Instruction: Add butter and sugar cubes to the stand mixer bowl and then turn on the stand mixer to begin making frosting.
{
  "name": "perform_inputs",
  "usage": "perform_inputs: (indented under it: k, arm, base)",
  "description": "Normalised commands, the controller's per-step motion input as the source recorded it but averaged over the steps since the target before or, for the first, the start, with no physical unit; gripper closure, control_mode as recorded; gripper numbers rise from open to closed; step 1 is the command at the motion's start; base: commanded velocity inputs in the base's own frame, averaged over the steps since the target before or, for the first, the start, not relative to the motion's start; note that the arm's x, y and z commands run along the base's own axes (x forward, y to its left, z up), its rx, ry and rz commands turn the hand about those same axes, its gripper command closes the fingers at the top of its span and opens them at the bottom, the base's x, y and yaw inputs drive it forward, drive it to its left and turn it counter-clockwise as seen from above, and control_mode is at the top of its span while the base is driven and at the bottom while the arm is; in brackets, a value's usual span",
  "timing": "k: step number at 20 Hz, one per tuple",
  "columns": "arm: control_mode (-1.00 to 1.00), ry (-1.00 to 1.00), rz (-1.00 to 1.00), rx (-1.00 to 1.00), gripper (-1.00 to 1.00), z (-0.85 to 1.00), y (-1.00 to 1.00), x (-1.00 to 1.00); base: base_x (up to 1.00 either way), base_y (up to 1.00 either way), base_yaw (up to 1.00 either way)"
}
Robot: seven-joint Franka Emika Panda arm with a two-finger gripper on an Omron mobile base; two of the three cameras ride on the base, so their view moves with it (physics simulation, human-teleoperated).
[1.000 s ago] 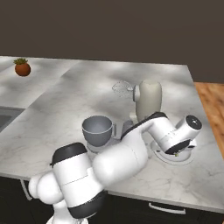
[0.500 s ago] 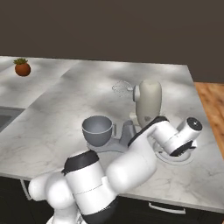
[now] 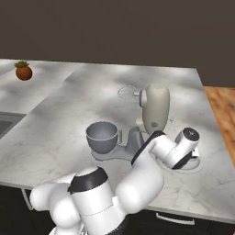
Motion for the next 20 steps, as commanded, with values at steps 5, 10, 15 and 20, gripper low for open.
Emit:
perform_inputs:
  k: [5, 10, 15, 20]
  arm:
    - [-1.00, 0.02, 0.00, -0.02, -1.00, 0.00, -0.16, 0.22]
    - [-1.00, 0.05, 0.00, 0.00, -1.00, 0.00, -0.28, 0.19]
    - [-1.00, 0.04, 0.00, 0.00, -1.00, 0.05, -0.32, 0.17]
    - [-1.00, 0.04, 0.00, 0.00, -1.00, 0.08, -0.20, 0.30]
  base:
    - [0.00, 0.00, 0.00]
    - [0.00, 0.00, 0.00]
    - [0.00, 0.00, 0.00]
    - [0.00, 0.00, 0.00]
